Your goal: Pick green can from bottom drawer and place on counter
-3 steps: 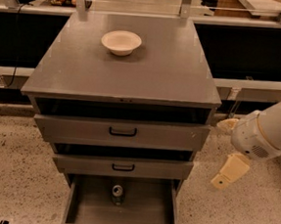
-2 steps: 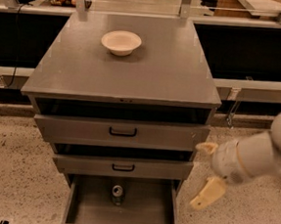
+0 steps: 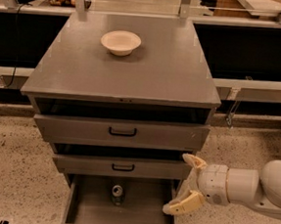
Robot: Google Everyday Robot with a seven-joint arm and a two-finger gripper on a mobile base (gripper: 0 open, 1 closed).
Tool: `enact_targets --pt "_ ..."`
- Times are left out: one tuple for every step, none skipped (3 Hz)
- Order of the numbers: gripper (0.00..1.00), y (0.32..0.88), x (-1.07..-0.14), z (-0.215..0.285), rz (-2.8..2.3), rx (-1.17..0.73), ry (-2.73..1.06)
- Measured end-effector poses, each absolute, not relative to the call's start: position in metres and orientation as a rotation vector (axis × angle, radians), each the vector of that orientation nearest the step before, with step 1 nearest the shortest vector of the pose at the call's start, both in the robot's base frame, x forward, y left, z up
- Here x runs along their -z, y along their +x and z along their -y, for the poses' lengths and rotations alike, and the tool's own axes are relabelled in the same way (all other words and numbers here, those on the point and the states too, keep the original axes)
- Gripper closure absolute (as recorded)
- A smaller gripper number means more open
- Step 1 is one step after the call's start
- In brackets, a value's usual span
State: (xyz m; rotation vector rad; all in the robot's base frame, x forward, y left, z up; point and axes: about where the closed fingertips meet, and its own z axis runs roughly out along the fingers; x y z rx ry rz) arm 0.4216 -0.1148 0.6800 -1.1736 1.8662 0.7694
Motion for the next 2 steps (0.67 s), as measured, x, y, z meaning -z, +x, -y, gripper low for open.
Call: enact_targets --pt "0.00 0.423 -0.662 0.115 -1.898 -0.741 -1.191" --pt "0.00 0.416 -0.609 0.106 -1.864 -0.701 -1.218"
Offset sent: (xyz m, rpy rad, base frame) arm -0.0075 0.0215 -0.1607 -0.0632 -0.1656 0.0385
